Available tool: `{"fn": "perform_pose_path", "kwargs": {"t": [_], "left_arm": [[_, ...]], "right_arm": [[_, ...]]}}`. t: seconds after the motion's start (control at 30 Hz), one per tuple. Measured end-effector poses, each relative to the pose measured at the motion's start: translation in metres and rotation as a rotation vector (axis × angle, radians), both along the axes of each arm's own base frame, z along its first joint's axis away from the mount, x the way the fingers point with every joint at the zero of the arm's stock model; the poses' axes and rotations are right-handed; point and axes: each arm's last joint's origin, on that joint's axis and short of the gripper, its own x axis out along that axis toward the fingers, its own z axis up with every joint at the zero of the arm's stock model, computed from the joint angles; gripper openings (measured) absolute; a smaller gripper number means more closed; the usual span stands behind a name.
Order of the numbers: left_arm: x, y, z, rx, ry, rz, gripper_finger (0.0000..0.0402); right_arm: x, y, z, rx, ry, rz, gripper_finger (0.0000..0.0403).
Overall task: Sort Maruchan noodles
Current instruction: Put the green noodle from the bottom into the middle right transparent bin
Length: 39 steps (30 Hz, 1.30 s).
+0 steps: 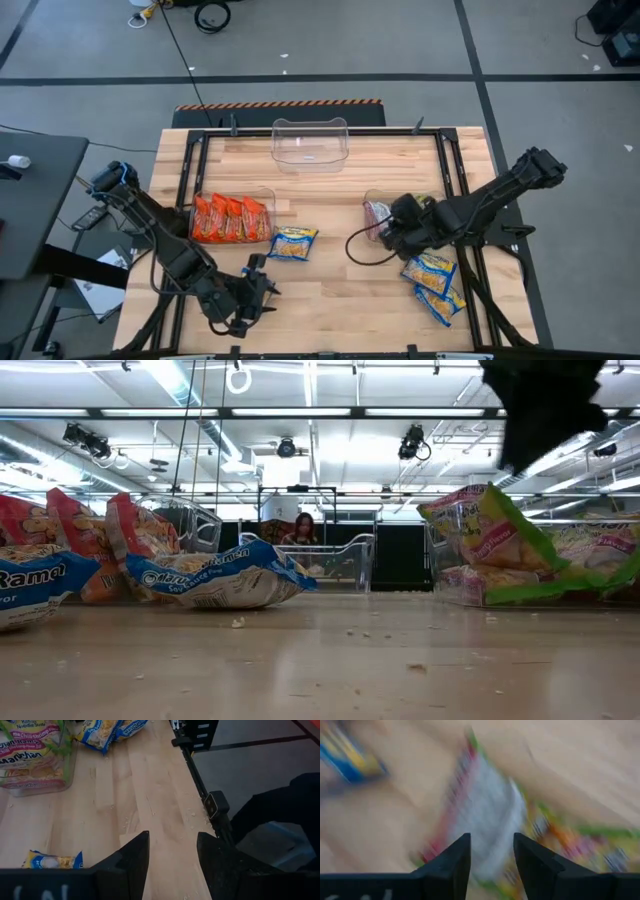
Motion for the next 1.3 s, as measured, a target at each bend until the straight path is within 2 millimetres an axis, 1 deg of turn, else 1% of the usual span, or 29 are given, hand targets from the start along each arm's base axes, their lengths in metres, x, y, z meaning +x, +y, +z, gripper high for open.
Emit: {"fn": "perform_pose_path", "kwargs": {"t": [0.07, 0.17, 0.3, 0.4, 0.6, 0.9, 1.07, 1.17, 1.23, 1.3], "left_arm": [[-0.001, -0.001, 0.0, 0.0, 0.0, -0.006, 0.0169], [-0.002, -0.002, 0.0, -0.001, -0.001, -0.01, 0.0169], [-0.002, -0.002, 0.0, -0.003, -0.002, -0.01, 0.0169], [-0.002, -0.002, 0.0, -0.003, -0.003, -0.009, 0.0169], [-0.002, -0.002, 0.0, -0.019, 0.002, 0.002, 0.0169], [-0.002, -0.002, 0.0, -0.017, 0.001, 0.002, 0.0169], [-0.002, -0.002, 0.0, -0.016, 0.001, 0.002, 0.0169], [-0.002, -0.002, 0.0, -0.014, 0.0, 0.001, 0.0169], [-0.002, -0.002, 0.0, -0.013, 0.0, 0.002, 0.0169], [-0.002, -0.002, 0.0, -0.013, 0.0, 0.002, 0.0169]], "right_arm": [[-0.007, -0.006, -0.003, 0.076, 0.13, 0.035, 0.0156], [-0.013, -0.014, -0.015, 0.178, 0.305, 0.101, 0.0155], [-0.013, -0.024, -0.032, 0.288, 0.407, 0.203, 0.0155], [-0.008, -0.033, -0.043, 0.318, 0.39, 0.257, 0.0155], [-0.006, -0.048, -0.06, 0.323, 0.377, 0.313, 0.0154], [-0.004, -0.057, -0.081, 0.341, 0.322, 0.381, 0.0154], [-0.007, -0.06, -0.089, 0.348, 0.321, 0.369, 0.015], [-0.007, -0.061, -0.089, 0.329, 0.322, 0.363, 0.0132], [-0.007, -0.061, -0.089, 0.316, 0.319, 0.36, 0.0107], [-0.007, -0.061, -0.089, 0.311, 0.315, 0.358, 0.0073]]}}
